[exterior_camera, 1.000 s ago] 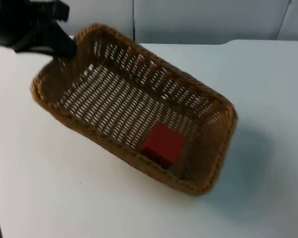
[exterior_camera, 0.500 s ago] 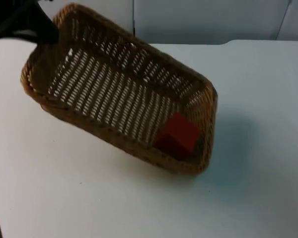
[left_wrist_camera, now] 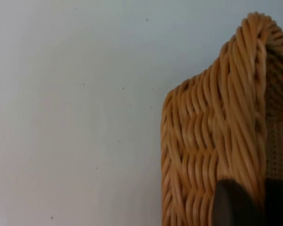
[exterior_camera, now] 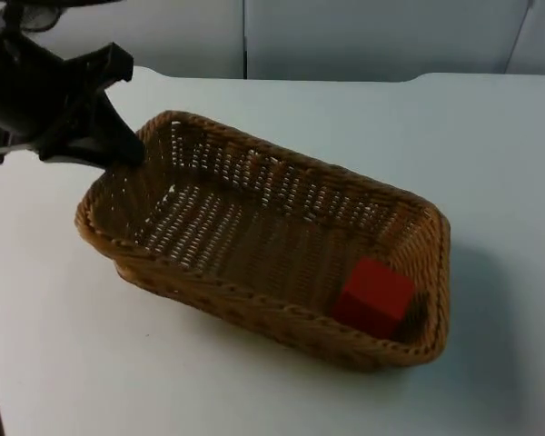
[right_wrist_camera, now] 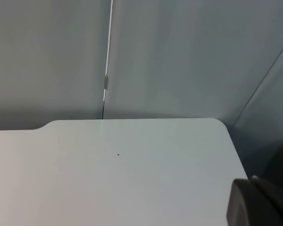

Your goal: Pick up the basket with the left hand and place the cube into the basket with the right hand.

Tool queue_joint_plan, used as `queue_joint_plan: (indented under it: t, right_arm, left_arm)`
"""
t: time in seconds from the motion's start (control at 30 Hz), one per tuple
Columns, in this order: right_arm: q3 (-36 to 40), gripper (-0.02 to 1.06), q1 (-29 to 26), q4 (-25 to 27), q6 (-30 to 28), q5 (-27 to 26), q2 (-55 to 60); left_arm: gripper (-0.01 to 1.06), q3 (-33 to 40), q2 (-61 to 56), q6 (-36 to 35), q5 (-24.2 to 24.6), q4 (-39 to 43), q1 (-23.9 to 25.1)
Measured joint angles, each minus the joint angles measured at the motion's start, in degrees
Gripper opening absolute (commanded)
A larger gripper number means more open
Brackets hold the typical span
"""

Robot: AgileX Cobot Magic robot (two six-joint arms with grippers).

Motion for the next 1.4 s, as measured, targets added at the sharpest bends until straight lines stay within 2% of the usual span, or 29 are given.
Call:
queue_joint_plan:
  t: [0.33,0.37,0.43,0.47,0.5,0.53,0.6,0.67,0.87,1.0,1.03,1.07,1.1,1.13,1.17,1.2,1.4]
  right_arm:
    - [0.0,0.0,0.0,0.0,0.0,-0.2,0.0]
    - [0.0,0.0,0.0,0.0,0.0,-0.3,0.0]
    - [0.0,0.0,0.0,0.0,0.0,-0.4,0.0]
    - [0.0,0.0,0.0,0.0,0.0,-0.4,0.0]
    - [0.0,0.0,0.0,0.0,0.0,-0.4,0.0]
    - [0.0,0.0,0.0,0.0,0.0,-0.6,0.0]
    - [0.0,0.0,0.0,0.0,0.0,-0.7,0.0]
    - [0.0,0.0,0.0,0.0,0.0,-0.8,0.0]
    - [0.0,0.0,0.0,0.0,0.0,-0.8,0.0]
    - [0.0,0.0,0.0,0.0,-0.1,-0.7,0.0]
    - [0.0,0.0,0.0,0.0,-0.1,-0.7,0.0]
    - [0.0,0.0,0.0,0.0,-0.1,-0.7,0.0]
    - [0.0,0.0,0.0,0.0,-0.2,-0.7,0.0]
    - [0.0,0.0,0.0,0.0,-0.2,-0.7,0.0]
    - [0.0,0.0,0.0,0.0,-0.2,-0.4,0.0]
    - [0.0,0.0,0.0,0.0,-0.2,-0.4,0.0]
    - [0.0,0.0,0.0,-2.4,0.3,3.4,-0.2]
  left_arm:
    - [0.02,0.0,5.8,1.5,0.9,-2.4,-0.1]
    - [0.08,0.0,5.9,2.2,0.9,-2.8,-0.1]
    - [0.26,0.0,5.9,4.0,1.3,-3.6,-0.1]
    - [0.41,0.0,5.9,4.0,1.3,-3.6,-0.1]
    - [0.41,0.0,5.9,4.6,1.8,-3.9,-0.1]
    - [0.58,0.0,5.9,4.8,1.9,-3.9,-0.1]
    - [0.87,0.0,5.9,5.1,2.0,-3.9,-0.1]
    - [0.87,0.0,5.9,5.1,2.1,-3.9,-0.2]
    - [0.84,-0.2,5.9,5.2,0.1,-0.2,-0.2]
    - [0.84,-4.1,5.9,1.8,-2.2,9.0,1.3]
    - [0.78,-5.6,5.9,0.4,-2.0,9.9,2.0]
    - [0.68,-5.6,5.9,0.4,-2.0,9.9,2.0]
    - [0.68,-7.9,5.3,-1.8,-0.8,10.9,3.0]
    - [0.54,-9.6,4.7,-3.6,0.2,11.9,3.3]
    - [0.21,-11.3,3.9,-5.0,1.4,12.9,3.5]
    - [0.0,-11.3,3.9,-5.0,1.4,12.9,3.5]
    - [0.0,-13.7,-3.8,-9.7,7.3,25.6,3.5]
